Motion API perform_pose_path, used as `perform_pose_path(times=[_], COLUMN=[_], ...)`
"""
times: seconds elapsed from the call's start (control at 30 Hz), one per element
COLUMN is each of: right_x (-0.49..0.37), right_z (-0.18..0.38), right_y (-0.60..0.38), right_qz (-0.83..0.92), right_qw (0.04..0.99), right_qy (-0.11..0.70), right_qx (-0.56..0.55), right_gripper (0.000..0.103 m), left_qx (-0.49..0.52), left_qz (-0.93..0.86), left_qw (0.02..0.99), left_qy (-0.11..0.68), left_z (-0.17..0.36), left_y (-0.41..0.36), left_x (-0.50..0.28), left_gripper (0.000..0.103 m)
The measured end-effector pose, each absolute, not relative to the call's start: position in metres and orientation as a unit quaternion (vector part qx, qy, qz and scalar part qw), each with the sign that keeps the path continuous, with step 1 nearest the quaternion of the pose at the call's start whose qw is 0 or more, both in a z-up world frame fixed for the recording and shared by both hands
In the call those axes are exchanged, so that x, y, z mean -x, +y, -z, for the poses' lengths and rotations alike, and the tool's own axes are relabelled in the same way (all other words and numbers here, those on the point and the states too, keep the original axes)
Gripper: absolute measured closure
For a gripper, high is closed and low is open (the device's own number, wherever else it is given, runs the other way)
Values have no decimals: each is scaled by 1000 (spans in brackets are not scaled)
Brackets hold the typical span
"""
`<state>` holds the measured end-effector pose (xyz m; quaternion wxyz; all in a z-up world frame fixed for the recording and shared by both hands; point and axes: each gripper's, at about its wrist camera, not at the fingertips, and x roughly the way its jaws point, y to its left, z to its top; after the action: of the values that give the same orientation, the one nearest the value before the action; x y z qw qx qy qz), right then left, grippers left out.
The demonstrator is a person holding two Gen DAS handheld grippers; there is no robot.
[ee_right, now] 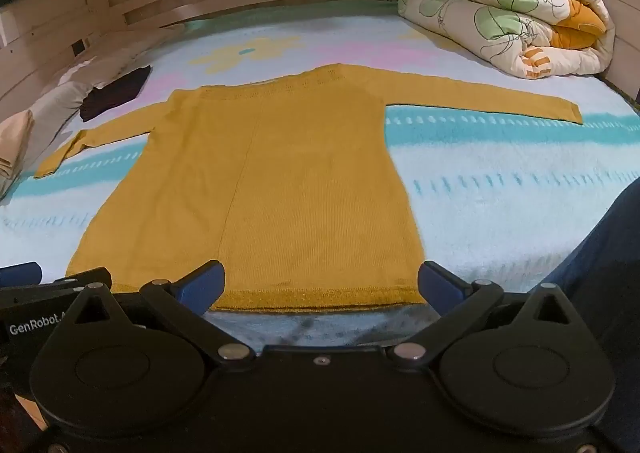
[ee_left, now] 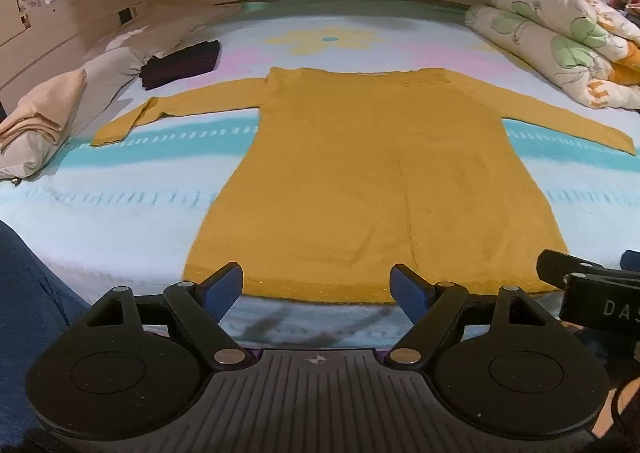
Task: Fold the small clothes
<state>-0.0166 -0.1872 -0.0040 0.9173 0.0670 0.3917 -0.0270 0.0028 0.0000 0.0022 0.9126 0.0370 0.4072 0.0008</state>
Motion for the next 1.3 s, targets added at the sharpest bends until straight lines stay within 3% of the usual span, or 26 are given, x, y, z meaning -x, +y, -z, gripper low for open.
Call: perform_pose_path(times=[1.3], right_x=[7], right_z=[8], right_y=[-178], right_qz=[31], right_qw=[915], right_qy=[400], right_qx=[-31], right_gripper=[1], left_qx=[-30], left_qz=[-3], left_qw=[905], left_qy=[425], left_z=[7], left_y=[6], left_x=[-13], left_gripper=[23])
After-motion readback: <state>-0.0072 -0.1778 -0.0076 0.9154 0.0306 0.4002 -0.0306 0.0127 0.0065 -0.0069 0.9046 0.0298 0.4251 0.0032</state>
